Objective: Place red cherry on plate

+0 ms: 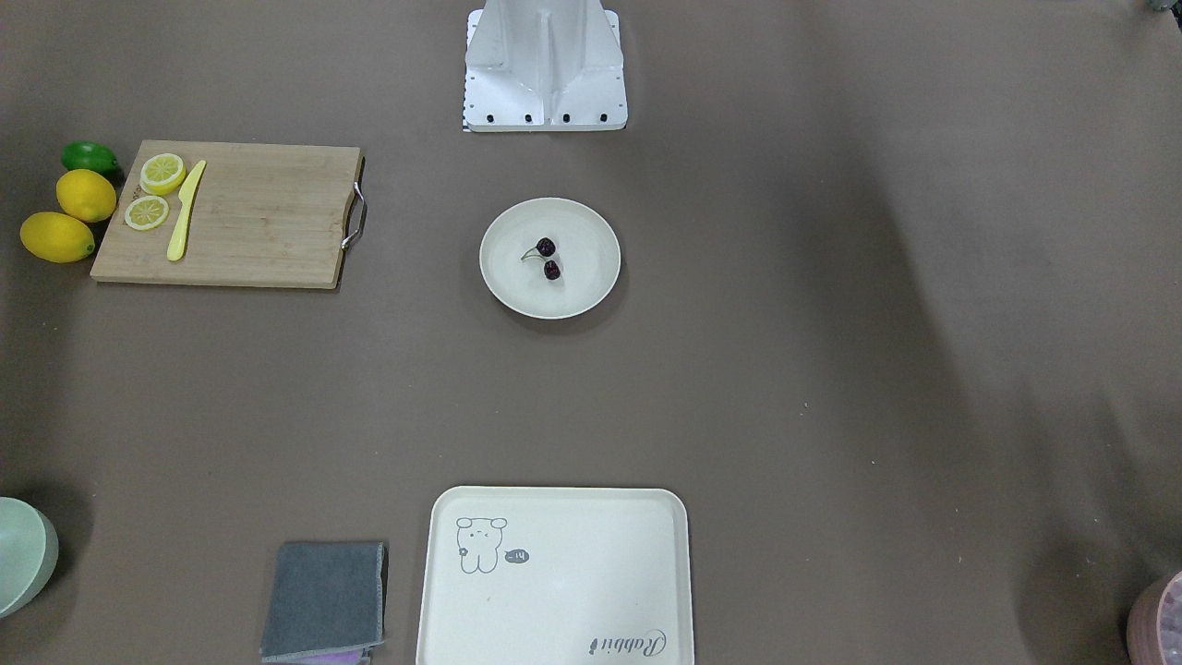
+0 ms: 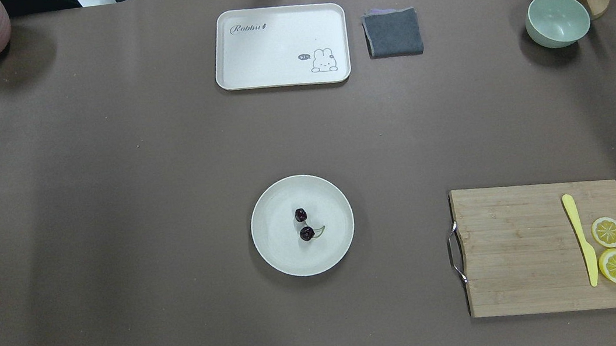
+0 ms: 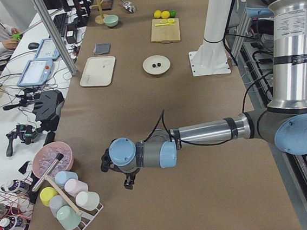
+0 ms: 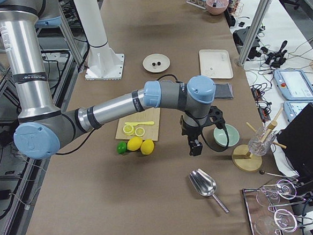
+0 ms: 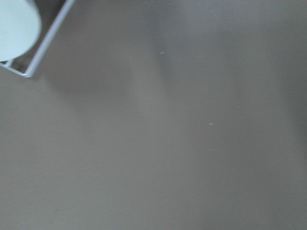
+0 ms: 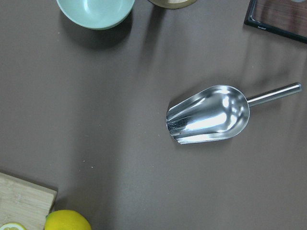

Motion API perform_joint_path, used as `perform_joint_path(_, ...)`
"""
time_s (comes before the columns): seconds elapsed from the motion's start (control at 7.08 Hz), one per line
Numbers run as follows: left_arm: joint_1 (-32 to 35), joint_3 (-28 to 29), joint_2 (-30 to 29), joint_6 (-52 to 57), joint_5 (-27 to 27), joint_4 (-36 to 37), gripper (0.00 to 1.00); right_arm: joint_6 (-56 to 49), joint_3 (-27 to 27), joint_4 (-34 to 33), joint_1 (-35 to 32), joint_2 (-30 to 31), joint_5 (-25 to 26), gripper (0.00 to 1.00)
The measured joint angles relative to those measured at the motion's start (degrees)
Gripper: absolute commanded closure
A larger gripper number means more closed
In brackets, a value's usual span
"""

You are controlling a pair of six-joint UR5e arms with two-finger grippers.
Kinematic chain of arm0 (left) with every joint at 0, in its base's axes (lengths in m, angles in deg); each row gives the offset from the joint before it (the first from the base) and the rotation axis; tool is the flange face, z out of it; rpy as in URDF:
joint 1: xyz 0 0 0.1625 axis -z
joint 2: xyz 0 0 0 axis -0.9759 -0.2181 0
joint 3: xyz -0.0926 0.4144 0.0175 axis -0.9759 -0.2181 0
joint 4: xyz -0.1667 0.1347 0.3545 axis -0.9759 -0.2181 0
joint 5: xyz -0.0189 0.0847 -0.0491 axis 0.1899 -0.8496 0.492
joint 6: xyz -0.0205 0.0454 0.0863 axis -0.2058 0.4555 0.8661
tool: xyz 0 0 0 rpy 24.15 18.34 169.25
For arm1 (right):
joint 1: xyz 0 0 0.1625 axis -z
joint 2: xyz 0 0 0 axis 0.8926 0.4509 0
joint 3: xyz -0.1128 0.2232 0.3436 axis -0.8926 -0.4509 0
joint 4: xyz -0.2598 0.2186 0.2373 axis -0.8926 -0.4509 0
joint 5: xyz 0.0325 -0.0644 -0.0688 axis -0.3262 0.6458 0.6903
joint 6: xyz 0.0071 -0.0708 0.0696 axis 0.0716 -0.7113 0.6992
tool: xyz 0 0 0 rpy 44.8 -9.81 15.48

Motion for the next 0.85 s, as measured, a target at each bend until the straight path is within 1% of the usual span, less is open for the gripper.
perform_joint_path(0.14, 0.88, 0.59, 0.15, -0.02, -4.36, 0.1, 0.02, -0.03, -0.13, 0.03, 0.28, 0.44, 0.7, 0.0)
perform_joint_path(0.28, 2.51, 1.12, 0.16, 0.03, -7.24, 0.66, 0.02, 0.02, -0.2, 0.1, 0.36, 0.95, 1.06, 0.0)
perform_joint_path(0.42, 3.77, 1.44, 0.2, 0.25, -8.32, 2.06, 0.02, 0.12, -0.66, 0.03, 0.36, 0.94, 1.01, 0.0)
perform_joint_path(0.56, 4.56, 1.13, 0.45, 0.73, -8.52, 3.87, 0.02, 0.48, -1.32, -0.02, 0.35, 0.95, 0.86, 0.0)
perform_joint_path(0.85, 5.19, 0.82, 1.22, 4.06, -8.24, 4.9, 0.02, 1.87, -1.02, 0.14, 0.32, 1.19, 0.75, 0.0)
